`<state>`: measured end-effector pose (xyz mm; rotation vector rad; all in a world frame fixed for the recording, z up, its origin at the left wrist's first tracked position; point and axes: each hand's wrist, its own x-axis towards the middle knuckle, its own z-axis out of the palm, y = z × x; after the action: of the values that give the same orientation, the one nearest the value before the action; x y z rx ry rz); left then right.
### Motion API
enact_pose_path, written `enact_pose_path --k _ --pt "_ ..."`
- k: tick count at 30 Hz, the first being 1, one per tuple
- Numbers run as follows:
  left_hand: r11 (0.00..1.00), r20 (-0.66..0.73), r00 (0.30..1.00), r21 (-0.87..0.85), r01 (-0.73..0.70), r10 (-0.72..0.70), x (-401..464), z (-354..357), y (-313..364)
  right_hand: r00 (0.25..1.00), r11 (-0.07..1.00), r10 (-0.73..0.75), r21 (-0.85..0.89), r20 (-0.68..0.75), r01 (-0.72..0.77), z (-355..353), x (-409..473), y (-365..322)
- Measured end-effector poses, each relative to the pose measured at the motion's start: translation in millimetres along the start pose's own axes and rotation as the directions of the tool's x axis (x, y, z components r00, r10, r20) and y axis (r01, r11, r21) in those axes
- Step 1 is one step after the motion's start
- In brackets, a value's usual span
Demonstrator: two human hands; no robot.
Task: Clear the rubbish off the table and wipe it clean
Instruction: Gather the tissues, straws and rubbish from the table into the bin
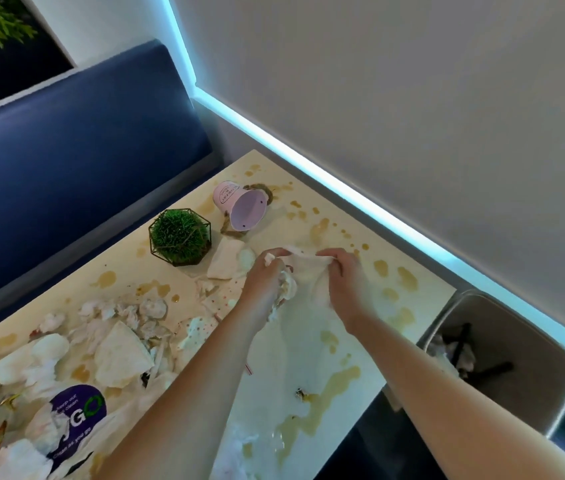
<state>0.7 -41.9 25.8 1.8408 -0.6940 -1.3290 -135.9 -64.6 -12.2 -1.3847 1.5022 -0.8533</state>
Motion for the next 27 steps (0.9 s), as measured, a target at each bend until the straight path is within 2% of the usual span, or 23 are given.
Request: enact_pose_path --k 3,6,8,12,15,20,27 --pt "0.999 0.023 0.999 0.005 -0.032 0.032 -14 21 -2 0.993 0.984 0.101 0.154 -0.063 -0.091 -25 -17 1" --pt "0.999 0.037 0.999 0.018 -0.028 0.027 -22 43 -4 0.981 0.966 0.157 0.225 -0.115 -0.128 -50 -34 6" --pt "0.999 0.098 0.995 0.042 0.012 -0.016 -29 65 -6 0.97 0.956 0.193 0.251 -0.146 -0.152 -71 -46 17" --pt "0.992 0.182 0.982 0.121 0.032 -0.054 -37 106 -13 0.938 0.957 0.267 0.178 -0.22 -0.23 -104 -62 44" --pt "0.985 0.258 0.965 0.172 -0.006 -0.039 -47 138 -14 0.899 0.932 0.332 0.244 -0.284 -0.267 -133 -76 62" --pt "0.971 0.361 0.931 0.236 -0.029 -0.06 -63 194 -16 0.844 0.914 0.393 0.255 -0.366 -0.315 -182 -87 90" --pt "0.893 0.409 0.911 0.431 -0.133 -0.062 -71 275 -35 0.796 0.889 0.444 0.091 -0.41 -0.449 -241 -85 127"
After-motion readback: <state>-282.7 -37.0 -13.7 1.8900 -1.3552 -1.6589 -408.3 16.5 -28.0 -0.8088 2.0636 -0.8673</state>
